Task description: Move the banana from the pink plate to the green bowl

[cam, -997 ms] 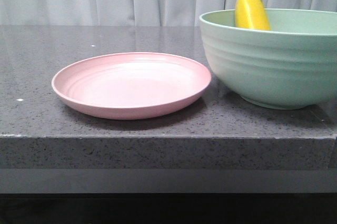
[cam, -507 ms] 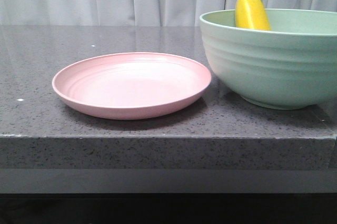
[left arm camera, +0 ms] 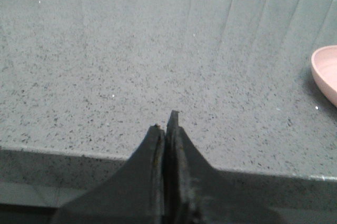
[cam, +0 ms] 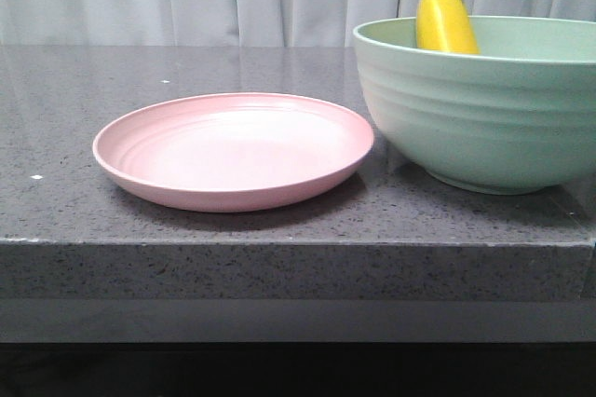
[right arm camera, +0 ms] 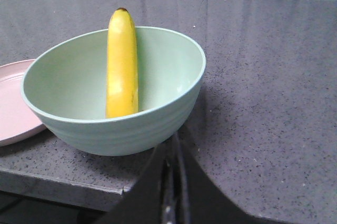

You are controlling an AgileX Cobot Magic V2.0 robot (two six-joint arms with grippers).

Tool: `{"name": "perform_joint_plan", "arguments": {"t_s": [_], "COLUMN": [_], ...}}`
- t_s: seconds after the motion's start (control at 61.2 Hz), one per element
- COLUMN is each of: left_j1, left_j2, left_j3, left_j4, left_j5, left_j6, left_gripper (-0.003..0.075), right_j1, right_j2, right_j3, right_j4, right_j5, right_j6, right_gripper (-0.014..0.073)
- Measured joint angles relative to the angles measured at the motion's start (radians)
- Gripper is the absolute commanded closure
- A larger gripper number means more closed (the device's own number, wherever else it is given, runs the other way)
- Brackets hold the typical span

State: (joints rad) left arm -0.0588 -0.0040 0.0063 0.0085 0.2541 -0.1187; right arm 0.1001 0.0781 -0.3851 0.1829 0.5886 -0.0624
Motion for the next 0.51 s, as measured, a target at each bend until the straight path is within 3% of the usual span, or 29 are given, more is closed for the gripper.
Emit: {"name": "perform_joint_plan", "arguments": {"t_s": [0.507], "left_j1": [0.0], "left_j2": [0.0], "left_j3": [0.0], "left_j4": [0.0], "left_j5": [-0.048], "left_j6": [0.0], "left_gripper": [0.0741], "right_j1": [0.0], "right_j2": [0.0], "right_j3": [0.0], "right_j4": [0.0], "right_j5": [0.0], "right_j6": [0.0], "right_gripper": [0.0652]}}
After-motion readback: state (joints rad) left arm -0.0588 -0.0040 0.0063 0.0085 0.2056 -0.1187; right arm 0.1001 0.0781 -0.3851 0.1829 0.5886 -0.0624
